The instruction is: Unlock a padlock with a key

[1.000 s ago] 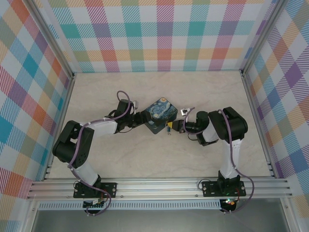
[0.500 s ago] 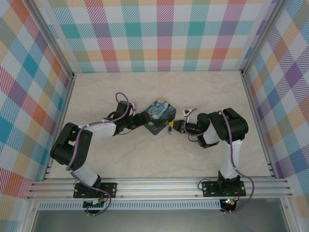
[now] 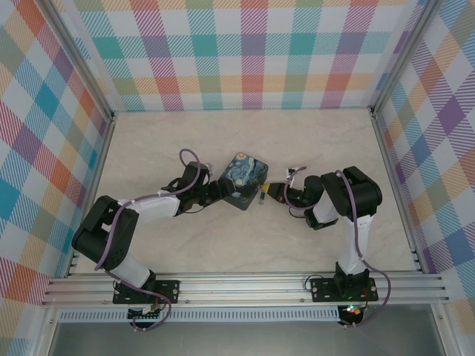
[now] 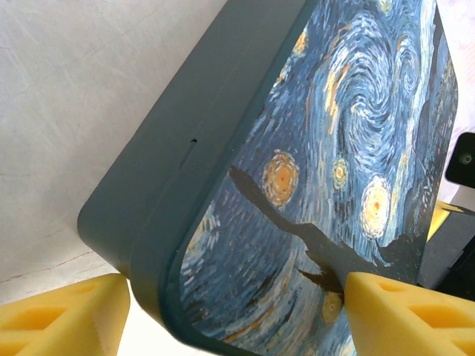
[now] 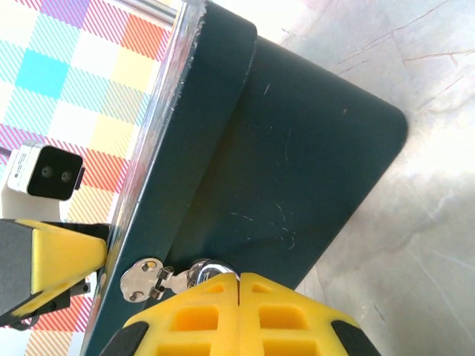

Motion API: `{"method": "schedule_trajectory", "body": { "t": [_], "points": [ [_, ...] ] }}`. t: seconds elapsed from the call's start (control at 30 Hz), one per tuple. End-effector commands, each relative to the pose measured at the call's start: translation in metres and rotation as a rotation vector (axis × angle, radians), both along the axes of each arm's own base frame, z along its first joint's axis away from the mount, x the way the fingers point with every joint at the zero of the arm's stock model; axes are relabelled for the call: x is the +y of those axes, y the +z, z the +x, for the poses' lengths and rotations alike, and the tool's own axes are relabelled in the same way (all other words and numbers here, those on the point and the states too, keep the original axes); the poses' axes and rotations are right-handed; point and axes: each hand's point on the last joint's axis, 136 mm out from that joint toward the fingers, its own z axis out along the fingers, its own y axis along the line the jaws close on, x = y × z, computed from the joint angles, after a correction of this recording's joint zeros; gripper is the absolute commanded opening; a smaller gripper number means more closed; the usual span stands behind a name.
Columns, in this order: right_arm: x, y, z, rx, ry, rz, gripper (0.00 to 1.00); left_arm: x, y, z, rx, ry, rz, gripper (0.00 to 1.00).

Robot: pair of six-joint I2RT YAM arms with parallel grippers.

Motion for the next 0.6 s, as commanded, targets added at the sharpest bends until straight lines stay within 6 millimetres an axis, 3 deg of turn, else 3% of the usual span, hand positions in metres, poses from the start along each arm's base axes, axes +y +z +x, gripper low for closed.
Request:
{"method": "schedule_trajectory", "body": {
  "t": [0.0,0.3,0.57],
  "points": [
    [0.000,0.021,0.012,-0.037,-0.046,0.032,0.00,0.008,-0.025,-0.022,0.084,0.000,0.064,0.77],
    [-0.001,0.032,0.029,-0.037,-0.093,0.036,0.00,0.010,-0.025,-0.022,0.083,0.002,0.072,0.80],
    [-0.017,0.040,0.022,-0.067,-0.112,-0.092,0.00,0.030,-0.018,-0.012,0.063,0.043,0.109,0.83]
  ]
}}
